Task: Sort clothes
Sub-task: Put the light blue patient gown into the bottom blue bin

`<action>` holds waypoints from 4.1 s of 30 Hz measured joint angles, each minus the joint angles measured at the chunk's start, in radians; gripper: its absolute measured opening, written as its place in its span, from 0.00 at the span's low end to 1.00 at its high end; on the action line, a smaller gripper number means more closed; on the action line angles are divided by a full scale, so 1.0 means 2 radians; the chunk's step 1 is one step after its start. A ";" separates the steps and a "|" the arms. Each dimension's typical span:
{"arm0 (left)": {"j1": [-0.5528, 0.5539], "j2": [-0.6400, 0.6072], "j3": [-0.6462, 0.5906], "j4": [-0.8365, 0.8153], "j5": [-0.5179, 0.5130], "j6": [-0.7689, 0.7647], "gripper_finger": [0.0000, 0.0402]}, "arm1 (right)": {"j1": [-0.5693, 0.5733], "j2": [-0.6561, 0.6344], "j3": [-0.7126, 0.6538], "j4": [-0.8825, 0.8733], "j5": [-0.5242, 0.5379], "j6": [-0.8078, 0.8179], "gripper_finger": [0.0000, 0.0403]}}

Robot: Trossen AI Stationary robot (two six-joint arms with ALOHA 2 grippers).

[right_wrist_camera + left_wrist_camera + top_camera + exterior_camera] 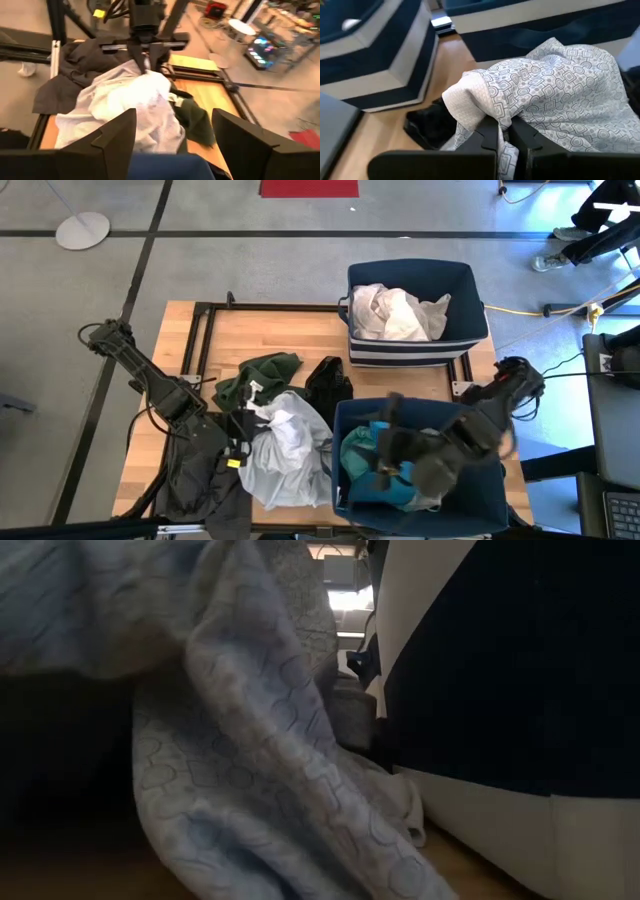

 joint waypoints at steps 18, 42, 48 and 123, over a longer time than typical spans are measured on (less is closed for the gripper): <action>0.000 0.000 0.000 0.000 -0.019 0.011 0.03 | -0.167 0.001 -0.101 0.215 -0.275 -0.090 0.65; 0.000 0.000 0.000 0.006 -0.019 0.020 0.04 | -0.202 0.118 -0.102 0.279 -0.317 0.002 0.90; -0.002 -0.002 0.000 0.033 -0.019 0.046 0.04 | -0.201 0.152 -0.102 0.302 -0.323 0.008 0.88; -0.048 -0.136 0.032 -0.228 -0.024 -0.188 0.43 | -0.201 0.139 0.179 0.200 -0.154 -0.262 0.13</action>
